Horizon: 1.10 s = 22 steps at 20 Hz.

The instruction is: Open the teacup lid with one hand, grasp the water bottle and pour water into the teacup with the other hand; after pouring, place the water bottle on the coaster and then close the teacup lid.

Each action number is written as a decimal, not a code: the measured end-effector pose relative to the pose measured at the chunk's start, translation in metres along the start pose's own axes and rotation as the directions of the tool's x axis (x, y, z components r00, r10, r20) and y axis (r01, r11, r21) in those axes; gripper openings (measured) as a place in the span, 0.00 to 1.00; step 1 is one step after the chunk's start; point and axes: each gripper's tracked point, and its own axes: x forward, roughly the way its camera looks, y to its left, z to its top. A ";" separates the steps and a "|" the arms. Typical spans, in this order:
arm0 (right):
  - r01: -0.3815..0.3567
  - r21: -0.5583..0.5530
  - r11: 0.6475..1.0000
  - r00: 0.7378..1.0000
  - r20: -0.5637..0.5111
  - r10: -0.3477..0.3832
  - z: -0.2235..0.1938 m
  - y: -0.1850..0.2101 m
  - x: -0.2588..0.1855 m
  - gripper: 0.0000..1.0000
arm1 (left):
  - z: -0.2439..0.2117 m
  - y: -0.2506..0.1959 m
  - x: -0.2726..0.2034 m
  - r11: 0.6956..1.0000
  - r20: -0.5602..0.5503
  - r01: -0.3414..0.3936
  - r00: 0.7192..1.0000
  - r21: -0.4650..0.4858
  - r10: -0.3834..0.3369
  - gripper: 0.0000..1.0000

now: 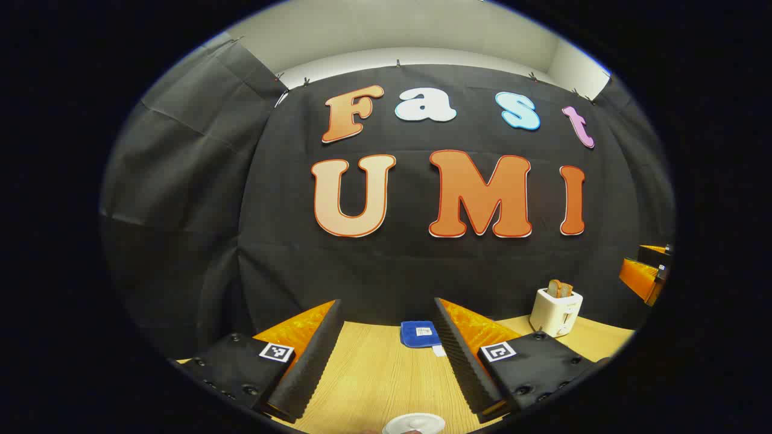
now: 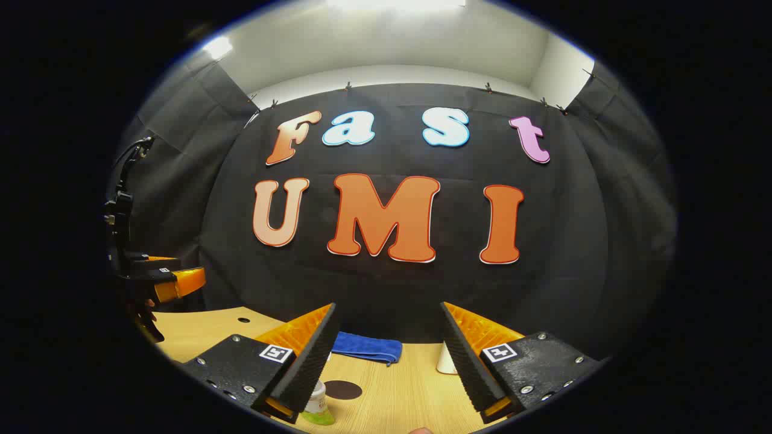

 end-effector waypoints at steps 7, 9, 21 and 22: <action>-0.009 0.030 0.999 1.000 0.004 0.009 0.001 0.001 0.001 0.98 | 0.003 -0.009 0.003 1.000 0.008 0.015 1.000 -0.002 -0.015 0.96; -0.027 0.039 0.999 1.000 -0.006 0.027 -0.001 0.006 0.001 0.98 | 0.006 -0.009 0.003 1.000 0.011 0.015 1.000 0.001 -0.015 0.96; -0.008 0.001 1.000 1.000 0.007 0.008 0.002 0.000 -0.001 0.98 | 0.005 0.006 -0.003 0.999 0.030 -0.019 0.999 -0.031 0.020 0.97; -0.011 0.001 1.000 1.000 0.005 0.011 0.001 0.001 -0.001 0.98 | 0.005 0.006 -0.005 0.999 0.032 -0.013 0.999 -0.040 0.015 0.97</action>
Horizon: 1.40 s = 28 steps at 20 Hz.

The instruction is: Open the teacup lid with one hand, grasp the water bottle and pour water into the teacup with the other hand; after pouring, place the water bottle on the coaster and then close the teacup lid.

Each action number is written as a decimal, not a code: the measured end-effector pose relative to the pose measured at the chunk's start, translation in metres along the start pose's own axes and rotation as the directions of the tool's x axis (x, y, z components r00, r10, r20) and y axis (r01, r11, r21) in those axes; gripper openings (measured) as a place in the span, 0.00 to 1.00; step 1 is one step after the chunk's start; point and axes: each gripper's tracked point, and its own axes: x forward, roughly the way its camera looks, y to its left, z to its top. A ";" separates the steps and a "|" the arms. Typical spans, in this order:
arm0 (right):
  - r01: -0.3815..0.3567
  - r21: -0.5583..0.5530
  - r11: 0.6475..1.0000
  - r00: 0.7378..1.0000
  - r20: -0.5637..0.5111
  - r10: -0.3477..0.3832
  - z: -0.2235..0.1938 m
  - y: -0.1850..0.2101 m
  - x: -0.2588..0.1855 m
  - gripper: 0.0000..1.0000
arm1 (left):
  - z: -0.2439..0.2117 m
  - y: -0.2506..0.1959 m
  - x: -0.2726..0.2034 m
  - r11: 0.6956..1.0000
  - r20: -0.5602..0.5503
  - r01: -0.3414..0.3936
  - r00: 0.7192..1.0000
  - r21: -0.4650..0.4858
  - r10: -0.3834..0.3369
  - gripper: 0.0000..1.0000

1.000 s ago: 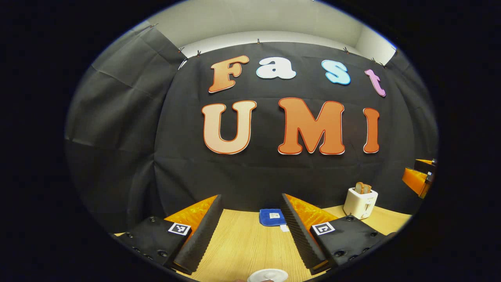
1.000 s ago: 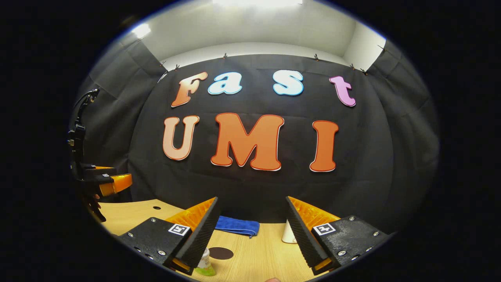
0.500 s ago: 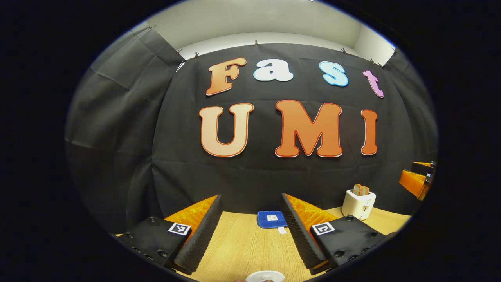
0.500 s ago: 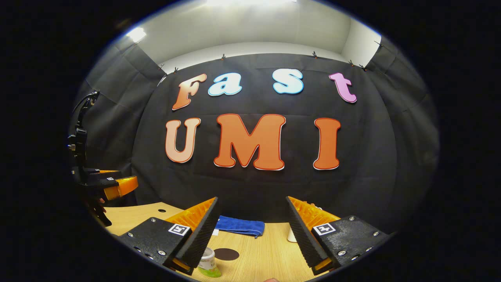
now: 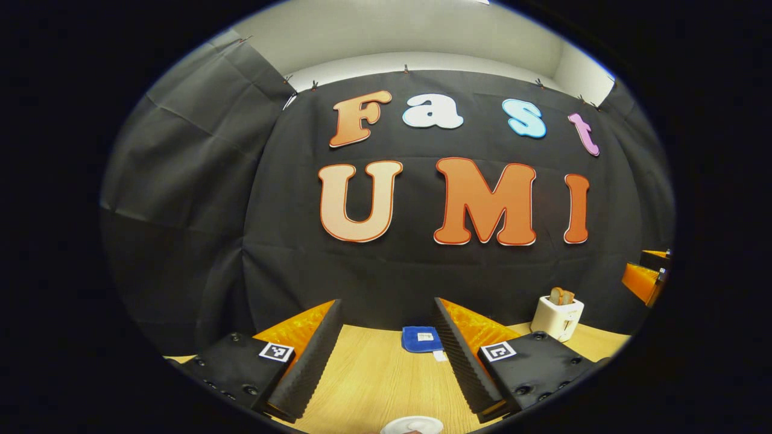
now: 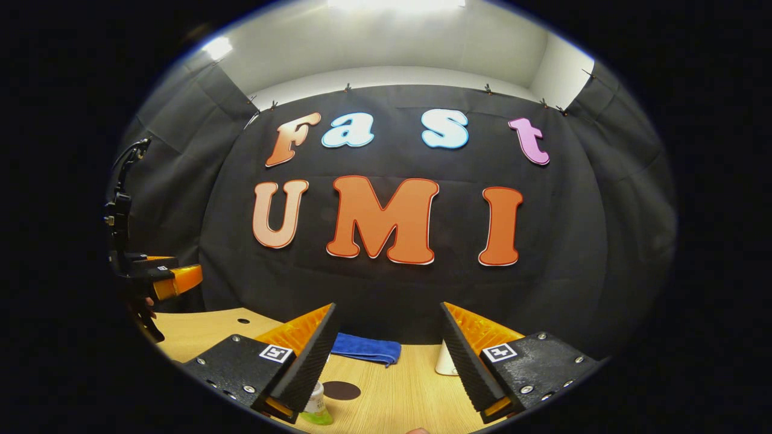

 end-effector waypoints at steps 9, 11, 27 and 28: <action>-0.037 0.042 0.998 0.998 -0.041 0.039 -0.022 0.010 -0.006 0.98 | -0.033 0.008 -0.005 0.999 -0.066 -0.018 0.998 0.026 0.020 0.96; -0.046 0.049 0.998 0.997 -0.062 0.049 -0.033 0.012 -0.007 0.98 | -0.045 0.006 -0.007 0.999 -0.095 -0.009 0.995 0.036 0.012 0.96; -0.216 0.115 0.970 0.957 -0.172 0.233 -0.091 0.062 -0.030 0.99 | -0.154 -0.009 -0.036 0.992 -0.333 0.102 0.940 0.071 -0.072 0.96; -0.225 0.114 0.968 0.952 -0.183 0.243 -0.095 0.064 -0.030 0.99 | -0.164 -0.011 -0.039 0.990 -0.364 0.119 0.928 0.076 -0.083 0.97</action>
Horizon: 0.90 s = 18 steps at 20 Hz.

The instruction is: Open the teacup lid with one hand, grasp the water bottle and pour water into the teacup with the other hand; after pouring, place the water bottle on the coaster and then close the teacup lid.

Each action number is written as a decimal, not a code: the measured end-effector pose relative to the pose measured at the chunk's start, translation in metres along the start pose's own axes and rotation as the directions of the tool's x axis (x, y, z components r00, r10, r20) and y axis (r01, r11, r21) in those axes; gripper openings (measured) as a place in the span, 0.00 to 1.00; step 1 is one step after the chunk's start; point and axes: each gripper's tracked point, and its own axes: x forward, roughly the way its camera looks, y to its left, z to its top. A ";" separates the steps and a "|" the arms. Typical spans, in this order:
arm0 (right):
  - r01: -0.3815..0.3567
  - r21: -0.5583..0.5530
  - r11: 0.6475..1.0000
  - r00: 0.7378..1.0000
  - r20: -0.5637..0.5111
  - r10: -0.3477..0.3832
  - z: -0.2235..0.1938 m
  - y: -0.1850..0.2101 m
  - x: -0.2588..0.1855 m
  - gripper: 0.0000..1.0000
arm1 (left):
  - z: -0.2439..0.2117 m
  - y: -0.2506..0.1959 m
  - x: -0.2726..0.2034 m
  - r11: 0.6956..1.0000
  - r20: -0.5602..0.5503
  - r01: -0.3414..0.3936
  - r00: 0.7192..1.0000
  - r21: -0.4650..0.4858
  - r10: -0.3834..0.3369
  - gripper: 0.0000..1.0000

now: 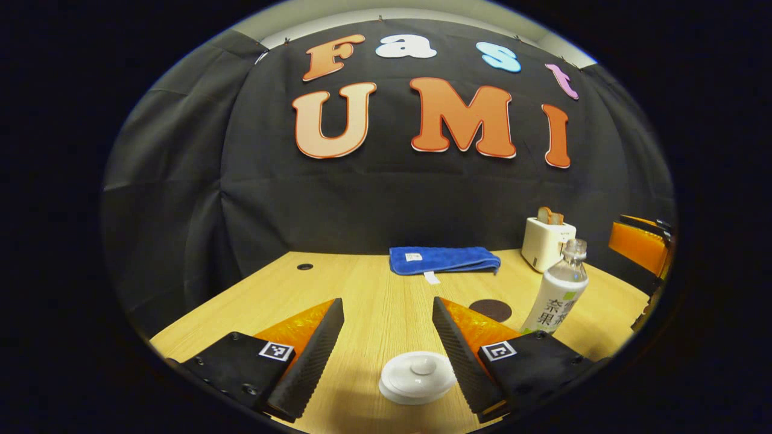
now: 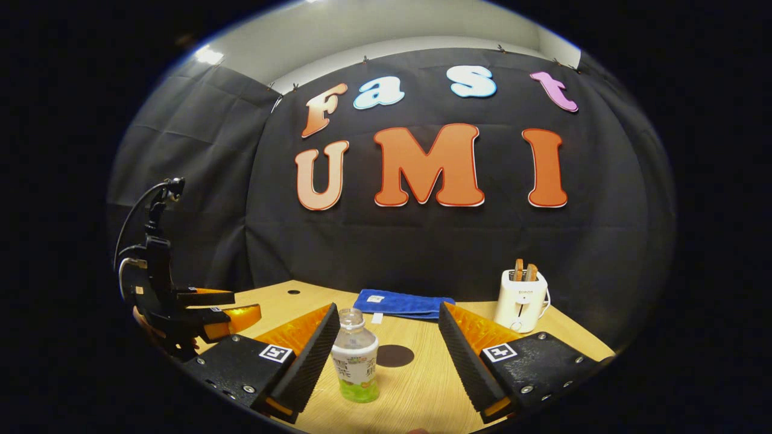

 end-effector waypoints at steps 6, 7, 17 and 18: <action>-0.028 0.013 1.000 0.998 -0.055 0.029 -0.025 0.007 -0.004 0.99 | -0.031 -0.011 0.002 0.999 -0.068 0.046 0.997 -0.001 -0.046 0.97; -0.030 0.016 0.999 0.998 -0.063 0.031 -0.029 0.008 -0.004 0.99 | -0.035 -0.014 0.001 0.998 -0.074 0.057 0.996 0.004 -0.056 0.97; -0.022 0.054 0.998 0.993 -0.118 0.029 -0.052 -0.001 -0.004 0.99 | -0.070 -0.029 0.012 0.993 -0.137 0.112 0.985 0.040 -0.106 0.86; -0.022 0.055 0.998 0.992 -0.125 0.029 -0.054 -0.001 -0.004 0.99 | -0.072 -0.028 0.013 0.993 -0.146 0.108 0.984 0.044 -0.101 0.82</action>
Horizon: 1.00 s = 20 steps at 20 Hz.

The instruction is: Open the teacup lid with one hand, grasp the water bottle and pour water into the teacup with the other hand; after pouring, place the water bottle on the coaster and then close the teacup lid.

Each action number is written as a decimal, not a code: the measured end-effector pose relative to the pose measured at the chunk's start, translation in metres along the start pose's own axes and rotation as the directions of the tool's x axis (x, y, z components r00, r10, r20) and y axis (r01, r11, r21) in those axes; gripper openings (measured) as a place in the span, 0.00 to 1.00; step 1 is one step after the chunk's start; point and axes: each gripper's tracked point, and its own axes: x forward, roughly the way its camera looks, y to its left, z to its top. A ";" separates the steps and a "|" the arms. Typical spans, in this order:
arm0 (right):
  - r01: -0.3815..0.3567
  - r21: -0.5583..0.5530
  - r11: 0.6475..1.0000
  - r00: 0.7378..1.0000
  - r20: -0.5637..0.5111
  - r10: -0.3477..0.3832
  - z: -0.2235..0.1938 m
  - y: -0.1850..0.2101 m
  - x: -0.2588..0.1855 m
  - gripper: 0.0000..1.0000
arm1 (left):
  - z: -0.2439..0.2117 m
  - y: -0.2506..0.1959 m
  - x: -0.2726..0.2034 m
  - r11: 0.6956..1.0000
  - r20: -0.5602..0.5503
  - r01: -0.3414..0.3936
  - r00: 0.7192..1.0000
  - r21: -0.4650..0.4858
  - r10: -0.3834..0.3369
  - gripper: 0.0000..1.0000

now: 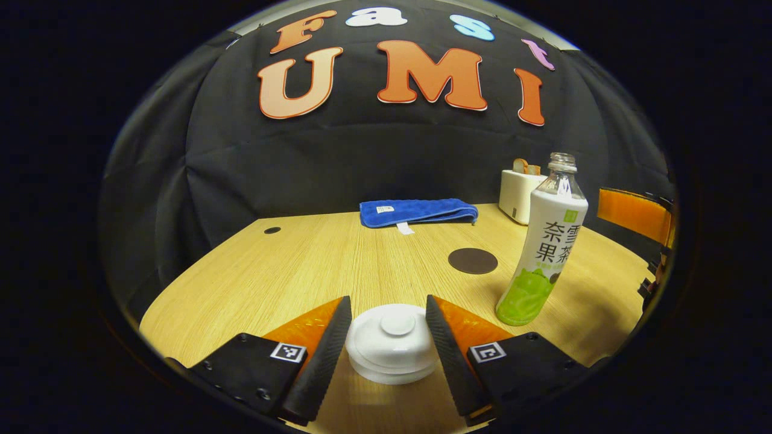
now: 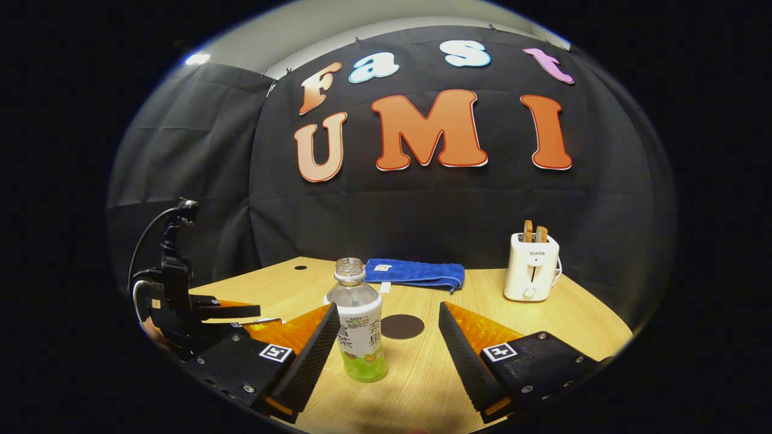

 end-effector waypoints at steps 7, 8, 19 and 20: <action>0.006 0.007 1.000 0.999 -0.040 -0.005 -0.014 -0.004 0.005 0.99 | 0.003 -0.005 0.005 0.994 0.025 0.002 1.000 0.112 -0.005 0.62; 0.004 0.012 1.000 0.999 -0.048 -0.003 -0.017 -0.003 0.005 0.98 | 0.003 -0.004 0.005 0.992 0.025 -0.001 1.000 0.126 -0.002 0.51; -0.043 -0.043 0.998 0.994 -0.098 0.039 -0.029 0.012 0.009 0.97 | 0.019 0.002 0.001 0.994 0.094 -0.024 0.996 0.103 0.015 0.32; -0.050 -0.050 0.998 0.993 -0.107 0.044 -0.032 0.015 0.010 0.97 | 0.024 0.005 -0.001 0.995 0.107 -0.029 0.994 0.096 0.018 0.31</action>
